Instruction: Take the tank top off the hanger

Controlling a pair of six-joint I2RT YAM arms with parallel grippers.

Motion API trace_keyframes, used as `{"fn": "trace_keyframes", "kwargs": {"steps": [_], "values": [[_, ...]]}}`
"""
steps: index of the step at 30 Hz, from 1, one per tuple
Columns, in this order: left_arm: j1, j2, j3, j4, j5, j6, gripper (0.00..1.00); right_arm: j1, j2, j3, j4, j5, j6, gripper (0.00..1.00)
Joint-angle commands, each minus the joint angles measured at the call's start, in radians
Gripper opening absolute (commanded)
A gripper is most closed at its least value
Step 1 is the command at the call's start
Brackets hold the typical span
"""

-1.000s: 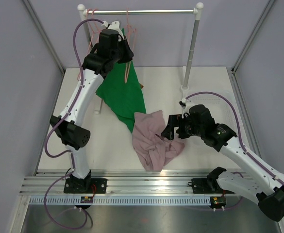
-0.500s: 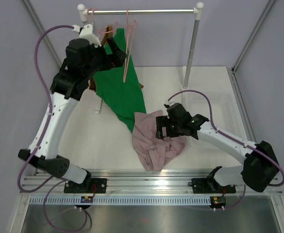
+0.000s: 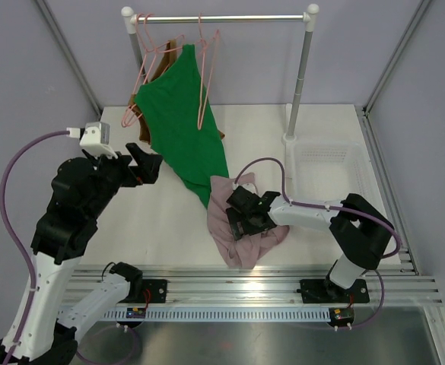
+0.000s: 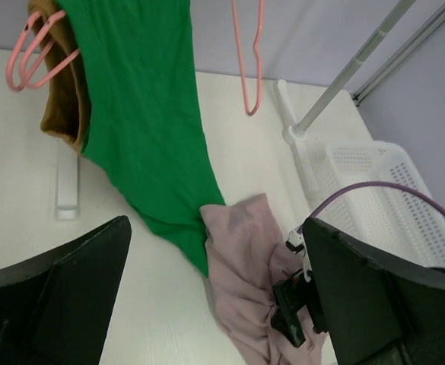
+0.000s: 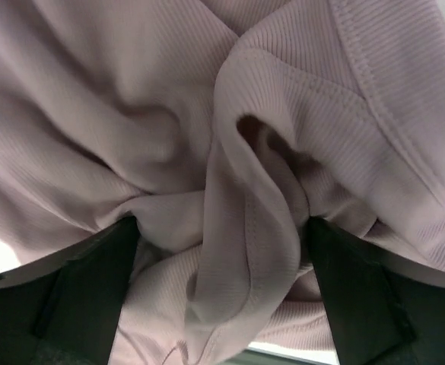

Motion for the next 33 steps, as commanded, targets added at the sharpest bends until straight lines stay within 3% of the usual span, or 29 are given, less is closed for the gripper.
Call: {"fn": "trace_keyframes", "kwargs": {"steps": [1,2,4,5,7,8,17,25,33], "values": [[0.000,-0.087,-0.116,-0.065,-0.045,0.067,0.99,0.010,0.062,0.023,0.003,0.032,0.037,0.91],[0.000,-0.115,-0.145,-0.072,-0.066,0.077,0.99,0.013,0.064,0.018,0.010,0.026,0.037,0.84],[0.000,-0.191,-0.237,-0.059,-0.155,0.093,0.99,0.016,0.055,0.003,0.032,0.009,0.036,0.60],[0.000,-0.211,-0.264,-0.043,-0.183,0.090,0.99,0.018,0.029,0.001,0.029,0.017,0.029,0.40],[0.000,-0.259,-0.329,-0.026,-0.224,0.076,0.99,0.018,-0.023,0.011,0.014,0.017,0.011,0.25],[0.000,-0.270,-0.350,-0.017,-0.229,0.071,0.99,0.018,-0.045,0.020,-0.003,0.026,0.011,0.00],[0.005,-0.297,-0.390,-0.016,-0.263,0.062,0.99,0.016,-0.304,0.273,-0.263,0.228,-0.070,0.00],[0.005,-0.317,-0.396,-0.015,-0.257,0.067,0.99,-0.011,-0.338,0.655,-0.456,0.411,-0.151,0.00],[0.005,-0.325,-0.397,-0.013,-0.241,0.068,0.99,-0.171,-0.361,0.923,-0.582,0.523,-0.242,0.00]]}}
